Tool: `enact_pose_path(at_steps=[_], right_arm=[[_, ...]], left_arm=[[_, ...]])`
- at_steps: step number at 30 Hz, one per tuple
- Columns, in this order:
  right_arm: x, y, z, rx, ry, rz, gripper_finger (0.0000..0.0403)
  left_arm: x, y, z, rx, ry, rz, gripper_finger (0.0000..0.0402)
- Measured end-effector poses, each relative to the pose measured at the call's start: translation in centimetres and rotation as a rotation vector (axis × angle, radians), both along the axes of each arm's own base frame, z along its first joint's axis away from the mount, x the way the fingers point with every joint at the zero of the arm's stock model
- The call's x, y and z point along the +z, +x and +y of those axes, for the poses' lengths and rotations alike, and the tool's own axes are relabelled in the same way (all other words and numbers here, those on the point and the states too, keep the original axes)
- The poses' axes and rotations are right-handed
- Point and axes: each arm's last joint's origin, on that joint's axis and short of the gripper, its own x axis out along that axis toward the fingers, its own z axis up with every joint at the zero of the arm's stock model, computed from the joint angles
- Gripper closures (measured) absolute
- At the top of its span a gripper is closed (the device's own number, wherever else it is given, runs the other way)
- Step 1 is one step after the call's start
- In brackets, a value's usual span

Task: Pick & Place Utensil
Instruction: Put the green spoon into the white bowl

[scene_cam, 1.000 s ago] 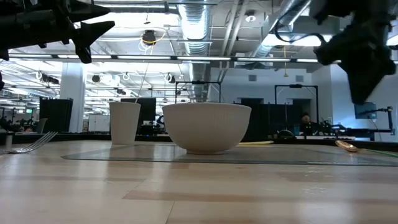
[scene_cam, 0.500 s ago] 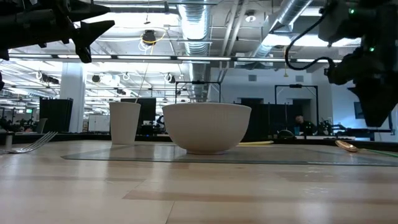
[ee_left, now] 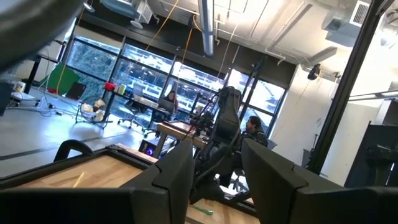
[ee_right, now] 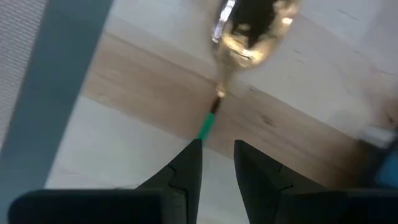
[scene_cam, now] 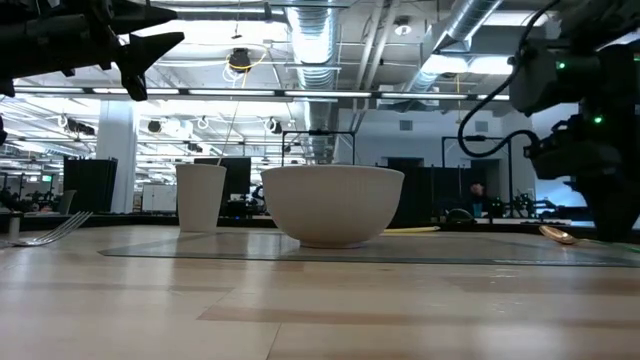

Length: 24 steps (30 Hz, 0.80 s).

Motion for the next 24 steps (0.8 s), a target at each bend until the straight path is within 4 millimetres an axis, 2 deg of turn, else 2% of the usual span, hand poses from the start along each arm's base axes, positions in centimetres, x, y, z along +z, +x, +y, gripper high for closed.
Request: enact_pose_path(at_steps=[9,19,24], right_arm=[[-0.7,0.6,0.1,0.016,-0.007,0.006,0.0316],[0.7,0.0,0.1,0.014,0.040,-0.106,0.0316],[1.2,-0.1,0.1,-0.045,0.044,-0.148,0.0316]], left_arm=[[0.0,0.0,0.0,0.000,0.000,-0.002,0.0262],[0.0,0.0,0.0,0.000,-0.001,-0.003,0.0262],[0.0,0.0,0.0,0.000,0.000,-0.004,0.0262]])
